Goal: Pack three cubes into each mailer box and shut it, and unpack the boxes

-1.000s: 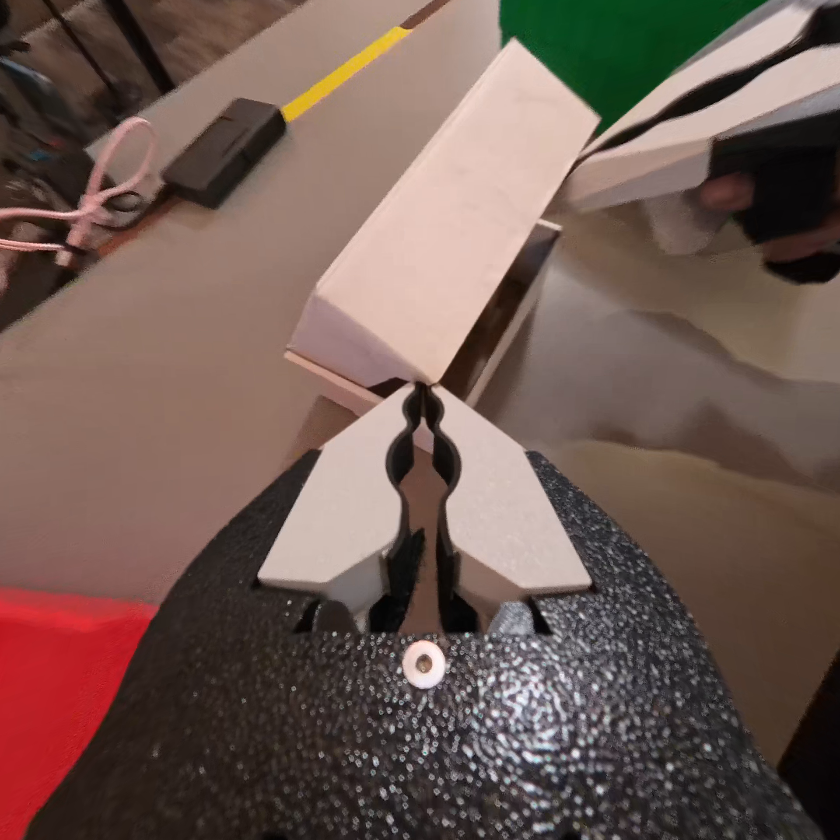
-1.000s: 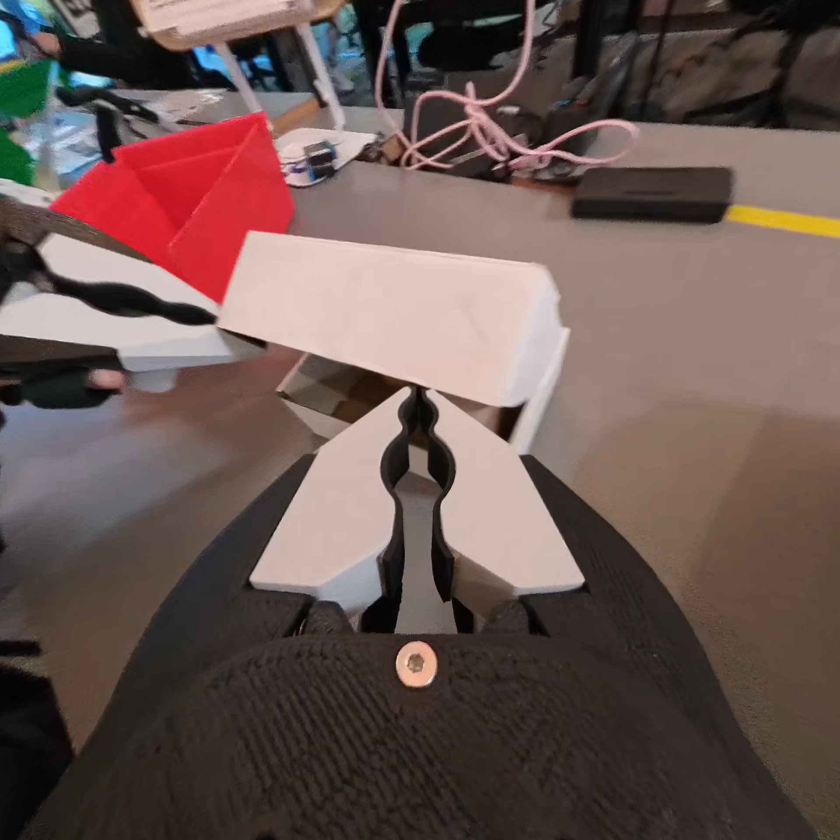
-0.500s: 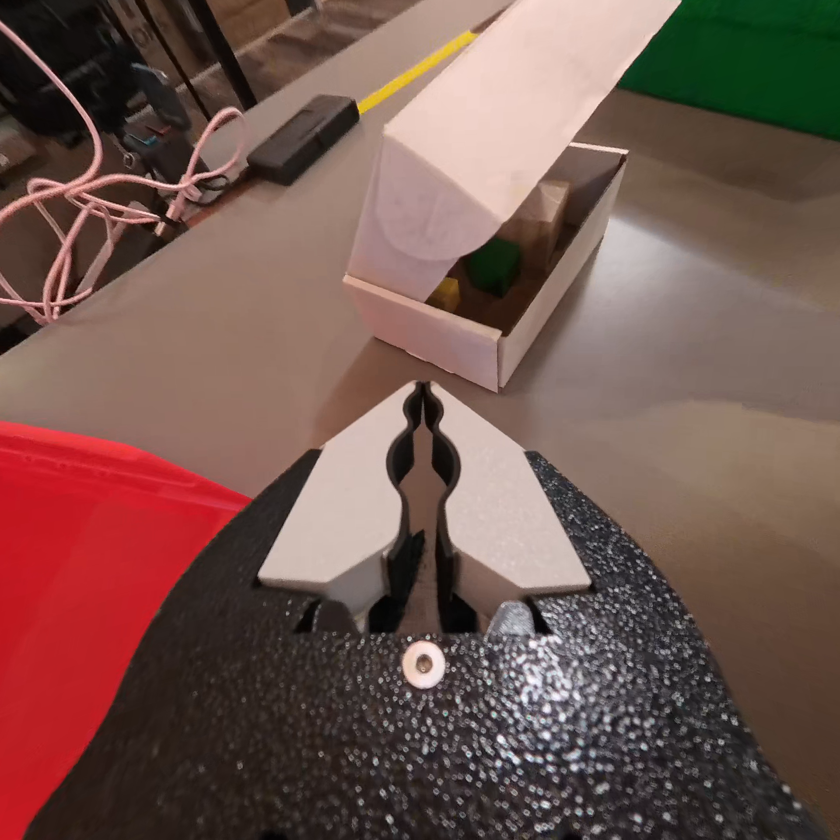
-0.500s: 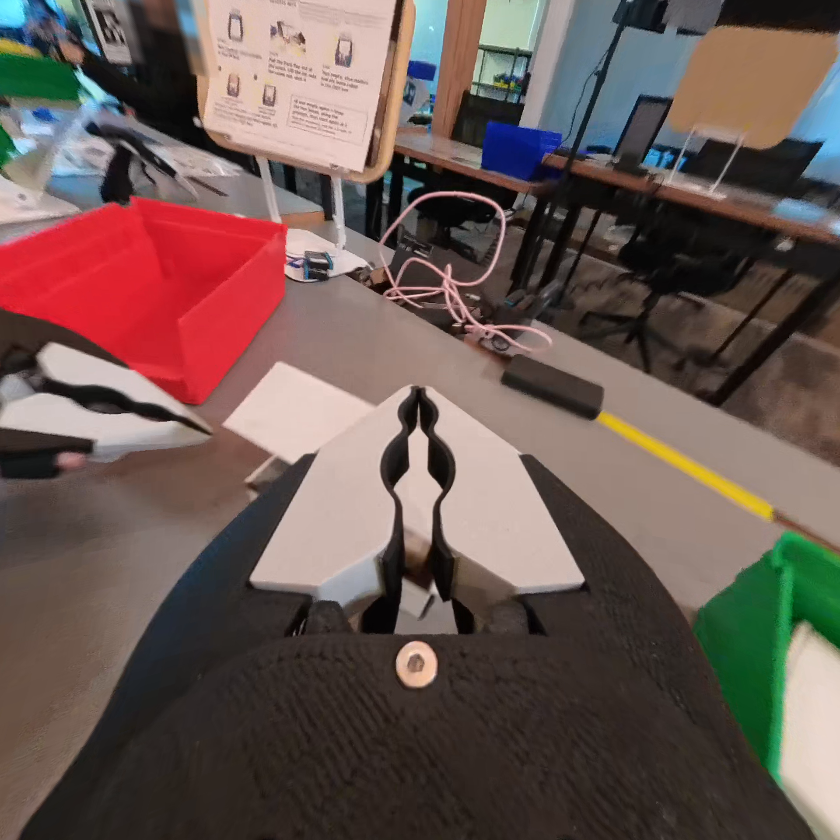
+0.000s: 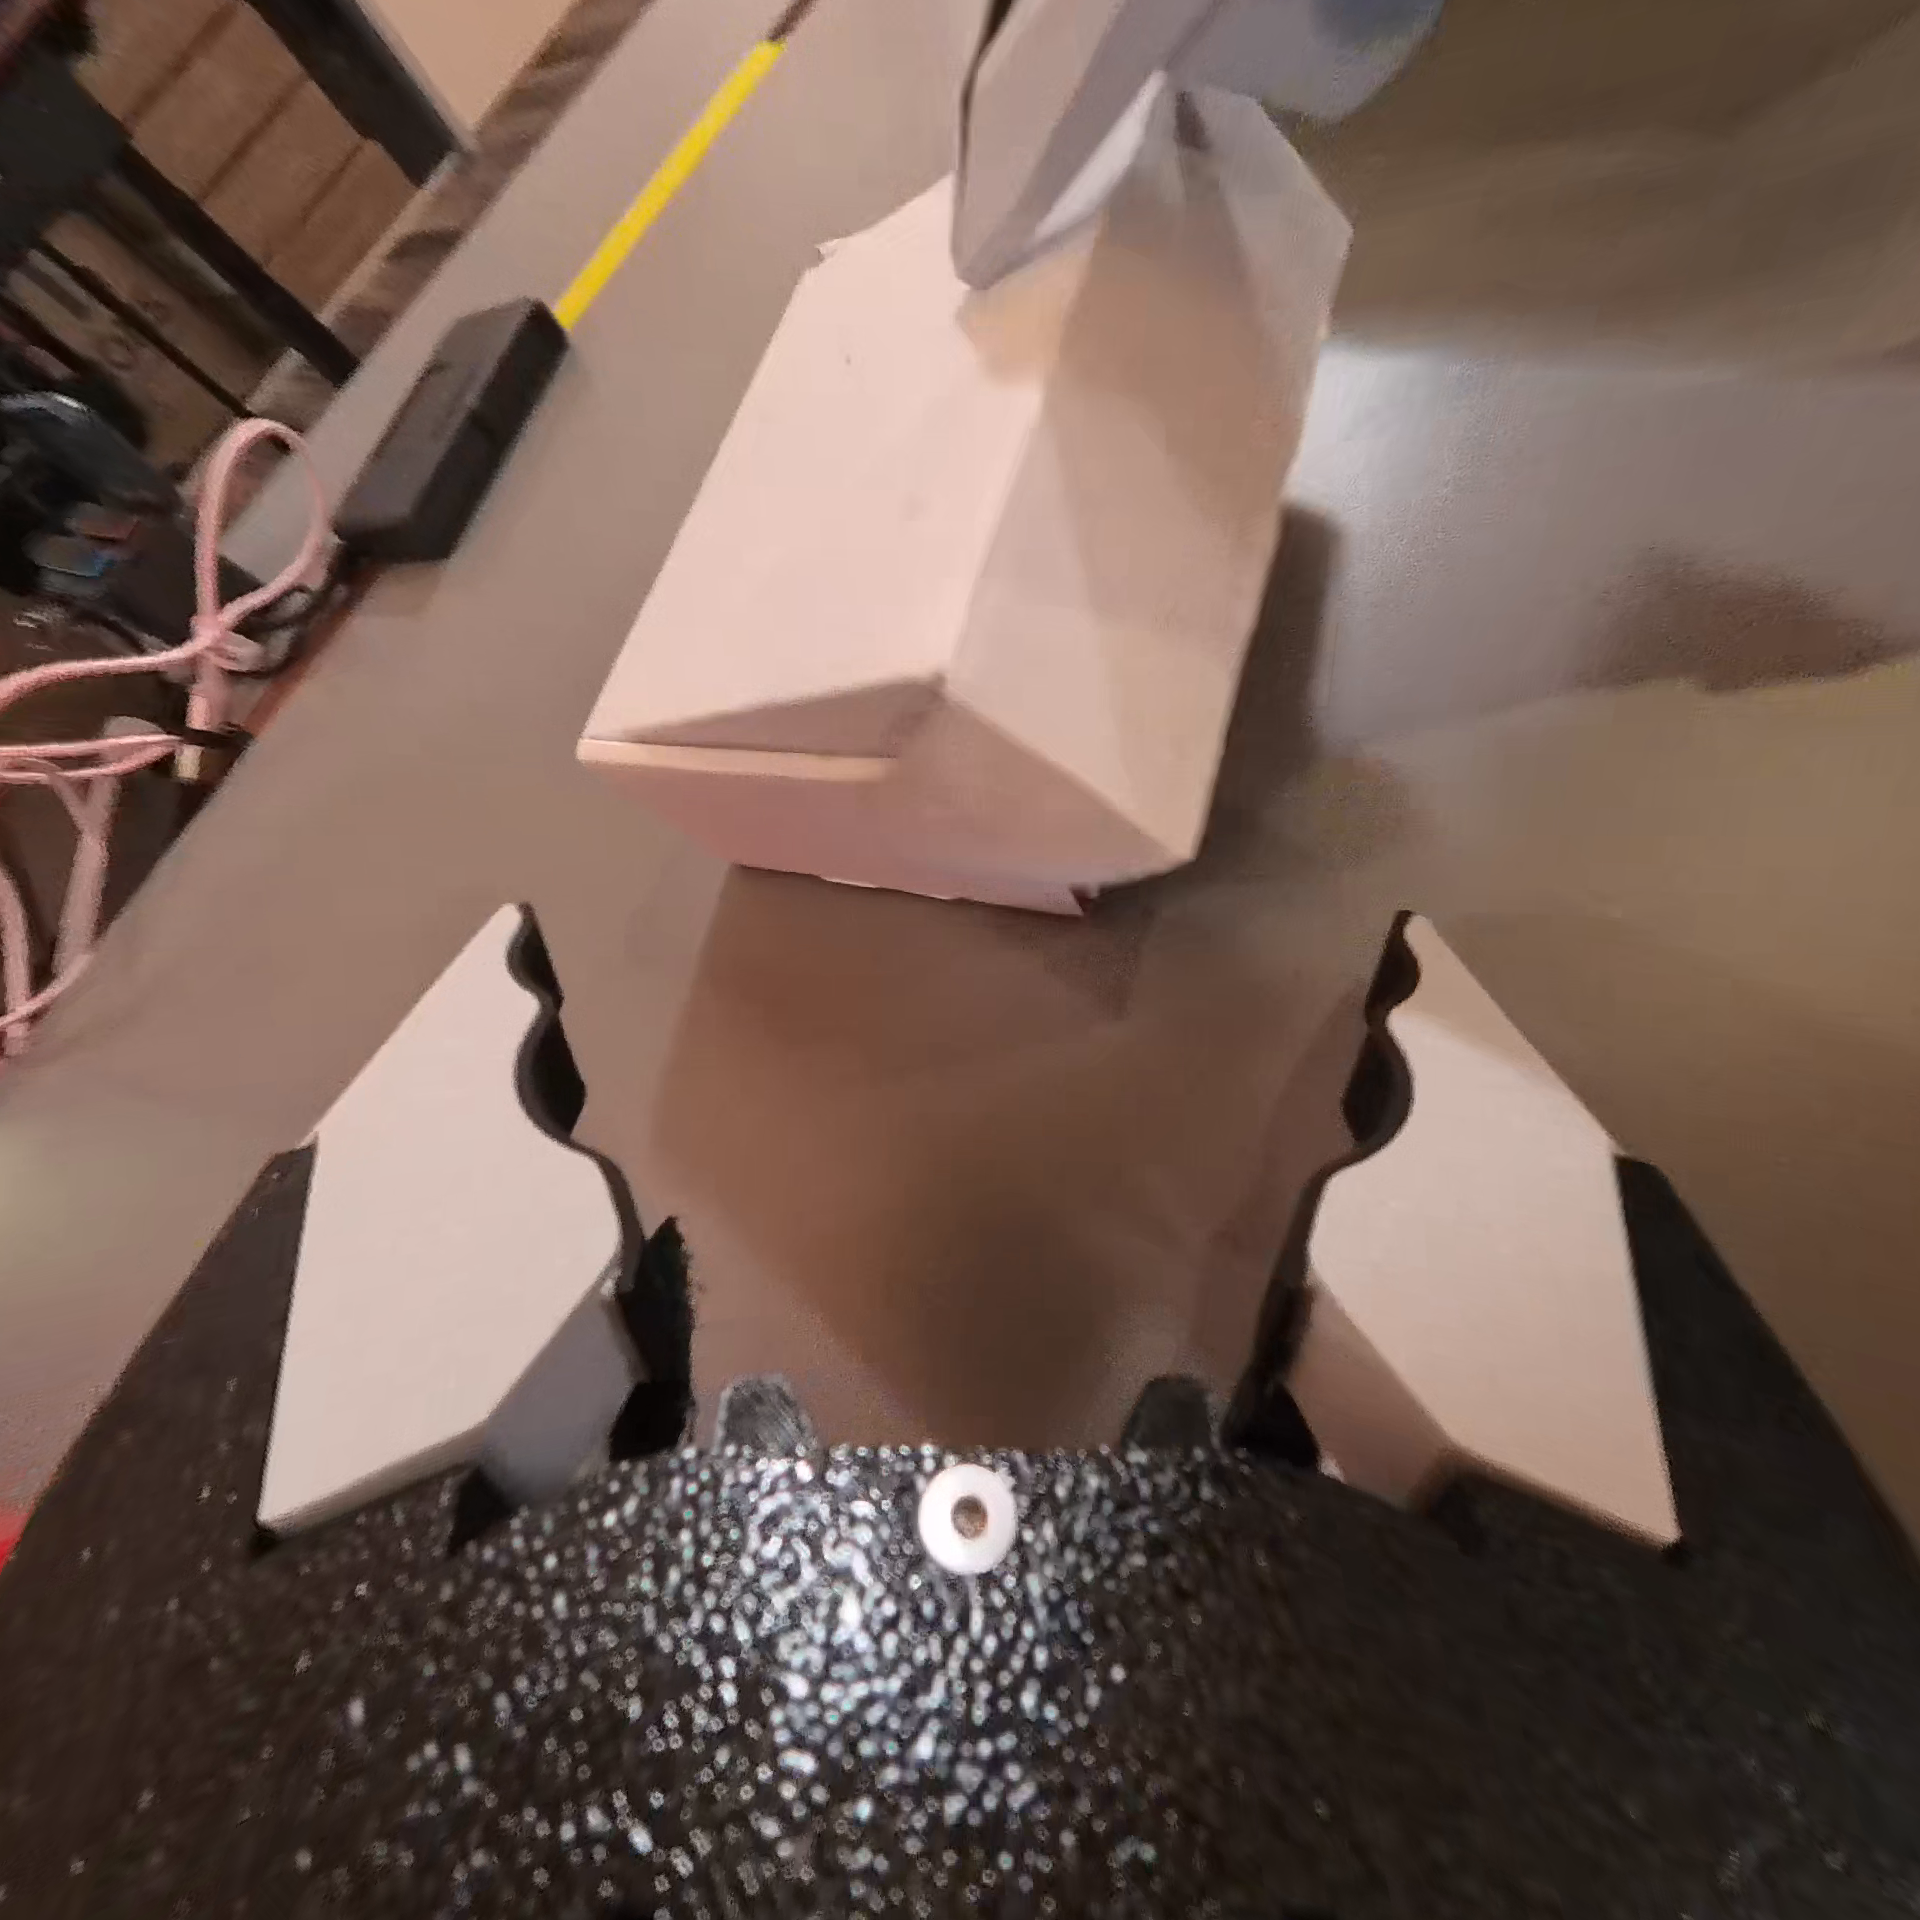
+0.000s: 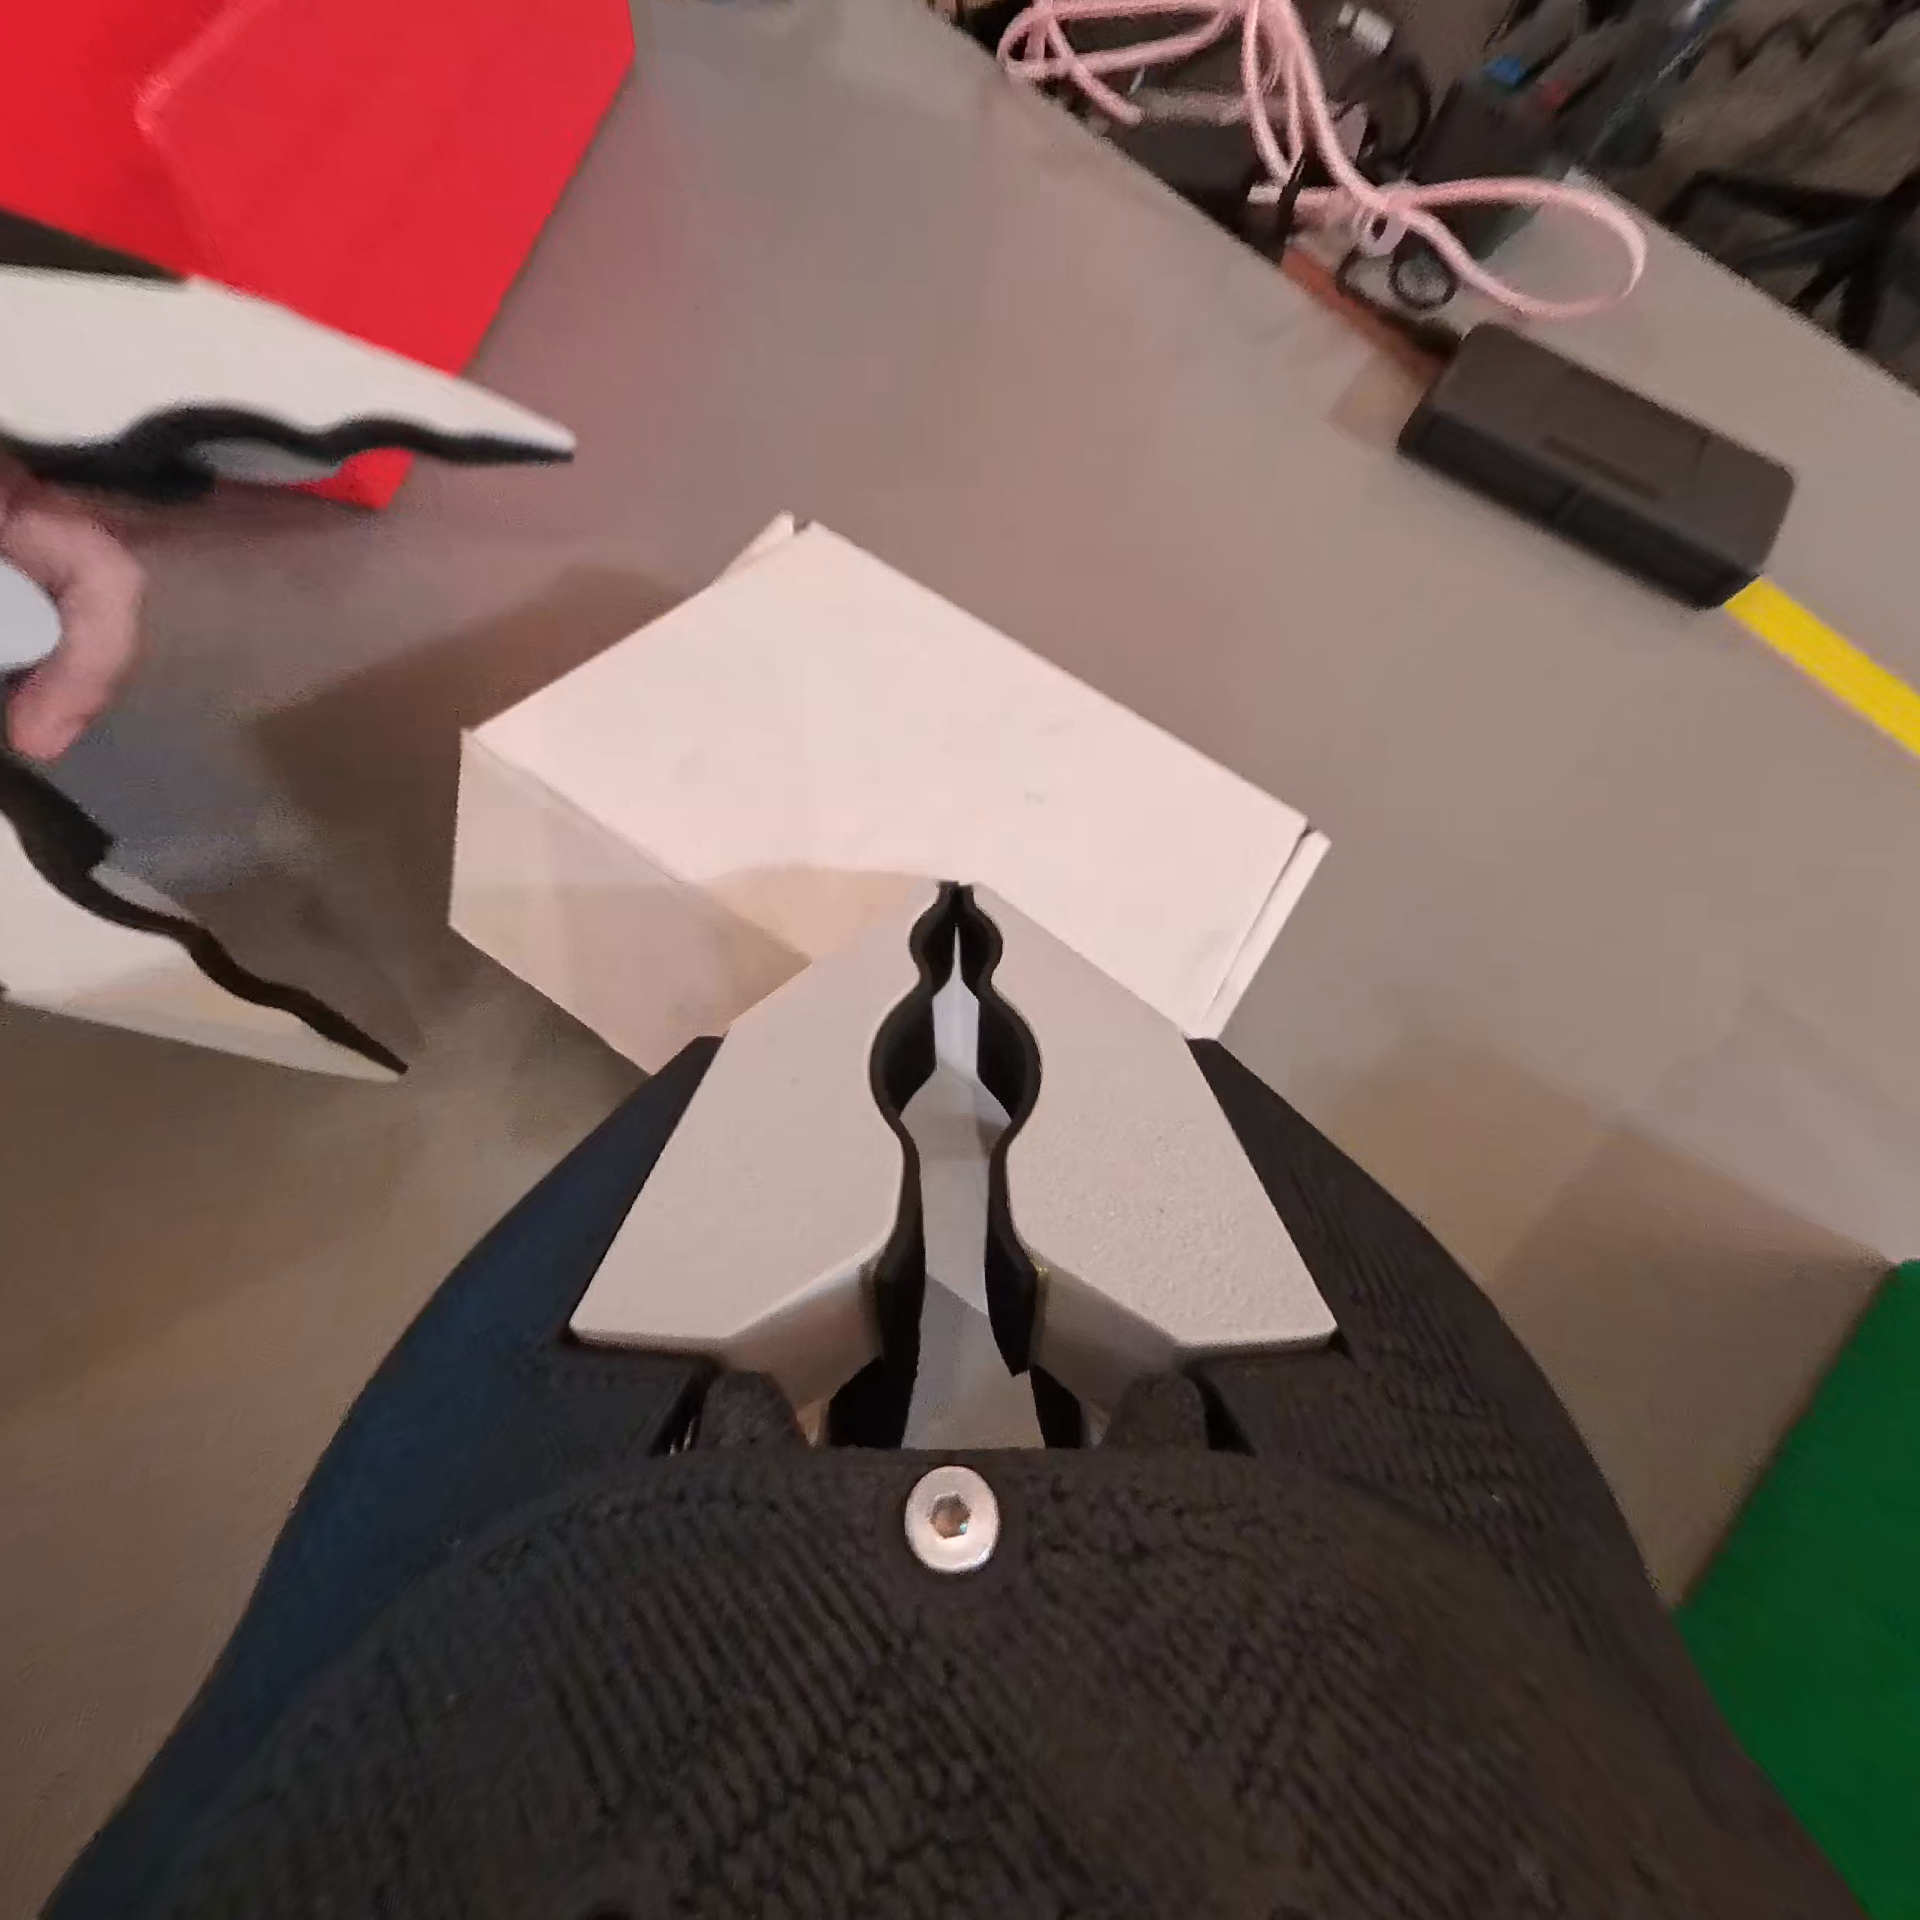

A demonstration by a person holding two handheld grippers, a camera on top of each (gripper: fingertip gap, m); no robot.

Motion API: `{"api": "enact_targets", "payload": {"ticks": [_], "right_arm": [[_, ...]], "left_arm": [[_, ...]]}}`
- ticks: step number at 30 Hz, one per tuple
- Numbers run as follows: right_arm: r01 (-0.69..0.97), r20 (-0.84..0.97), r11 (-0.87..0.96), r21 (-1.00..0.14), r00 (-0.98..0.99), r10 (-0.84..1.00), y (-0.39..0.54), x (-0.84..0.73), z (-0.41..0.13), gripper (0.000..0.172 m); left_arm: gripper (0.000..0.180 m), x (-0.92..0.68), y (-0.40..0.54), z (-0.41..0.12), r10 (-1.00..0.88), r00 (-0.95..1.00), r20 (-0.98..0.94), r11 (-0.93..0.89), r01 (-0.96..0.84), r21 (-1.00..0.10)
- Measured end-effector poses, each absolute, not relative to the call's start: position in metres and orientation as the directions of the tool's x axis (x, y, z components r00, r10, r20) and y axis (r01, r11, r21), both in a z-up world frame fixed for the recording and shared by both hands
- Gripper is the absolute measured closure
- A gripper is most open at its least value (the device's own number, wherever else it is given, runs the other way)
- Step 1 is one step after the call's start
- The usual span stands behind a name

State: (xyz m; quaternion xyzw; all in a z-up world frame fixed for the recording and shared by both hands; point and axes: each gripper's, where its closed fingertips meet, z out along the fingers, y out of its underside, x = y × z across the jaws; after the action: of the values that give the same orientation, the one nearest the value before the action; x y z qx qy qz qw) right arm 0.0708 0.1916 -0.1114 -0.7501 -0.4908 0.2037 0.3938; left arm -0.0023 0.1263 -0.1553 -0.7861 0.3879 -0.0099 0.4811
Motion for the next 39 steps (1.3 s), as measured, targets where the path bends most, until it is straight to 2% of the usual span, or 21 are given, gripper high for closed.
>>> {"api": "enact_targets", "payload": {"ticks": [3,8,11,14,16,17,18,24,28,33,37,39], "right_arm": [[0.596,0.099,-0.203,-0.777,0.433,0.896,0.189,0.072,-0.126,0.172],[0.581,0.12,-0.154,-0.8,0.406,0.906,0.189,0.073,-0.126,0.172],[0.463,0.164,-0.049,-0.885,0.407,0.899,0.193,0.076,-0.103,0.172],[0.328,0.266,0.126,-0.936,0.429,0.863,0.198,0.093,-0.068,0.123],[0.295,0.316,0.217,-0.931,0.346,0.883,0.187,0.1,-0.064,0.088],[0.279,0.325,0.25,-0.927,0.266,0.908,0.176,0.1,-0.067,0.074],[0.267,0.332,0.276,-0.923,0.191,0.924,0.164,0.101,-0.071,0.07],[0.318,0.41,0.368,-0.874,0.075,0.909,0.15,0.101,-0.091,0.061],[0.414,0.451,0.414,-0.811,-0.011,0.893,0.14,0.092,-0.117,0.063],[0.532,0.705,0.609,-0.588,-0.032,0.709,0.151,0.083,-0.132,0.07],[0.627,0.872,0.702,-0.338,-0.073,0.485,0.166,0.076,-0.142,0.092],[0.646,0.904,0.72,-0.253,-0.107,0.414,0.169,0.072,-0.149,0.101]], "left_arm": [[0.024,0.003,0.137,-0.161,-0.663,0.687,-0.297,-0.246,-0.575,-0.78],[0.022,0.001,0.151,-0.167,-0.702,0.617,-0.355,-0.223,-0.665,-0.713],[0.022,0.002,0.146,-0.171,-0.747,0.599,-0.289,-0.237,-0.646,-0.726],[0.022,0.001,0.14,-0.174,-0.753,0.601,-0.266,-0.232,-0.622,-0.748],[0.022,0.003,0.137,-0.174,-0.758,0.6,-0.258,-0.228,-0.614,-0.756],[0.022,0.004,0.137,-0.174,-0.758,0.599,-0.259,-0.225,-0.612,-0.758],[0.022,0.006,0.138,-0.174,-0.758,0.597,-0.264,-0.216,-0.611,-0.762],[0.021,0.003,0.16,-0.171,-0.726,0.634,-0.268,-0.212,-0.577,-0.789],[0.021,0.006,0.165,-0.174,-0.752,0.617,-0.232,-0.222,-0.568,-0.792],[0.021,0.012,0.165,-0.176,-0.794,0.577,-0.191,-0.212,-0.558,-0.802],[0.022,0.011,0.165,-0.175,-0.786,0.585,-0.199,-0.209,-0.555,-0.805],[0.023,0.009,0.164,-0.173,-0.773,0.601,-0.206,-0.211,-0.549,-0.808]]}}
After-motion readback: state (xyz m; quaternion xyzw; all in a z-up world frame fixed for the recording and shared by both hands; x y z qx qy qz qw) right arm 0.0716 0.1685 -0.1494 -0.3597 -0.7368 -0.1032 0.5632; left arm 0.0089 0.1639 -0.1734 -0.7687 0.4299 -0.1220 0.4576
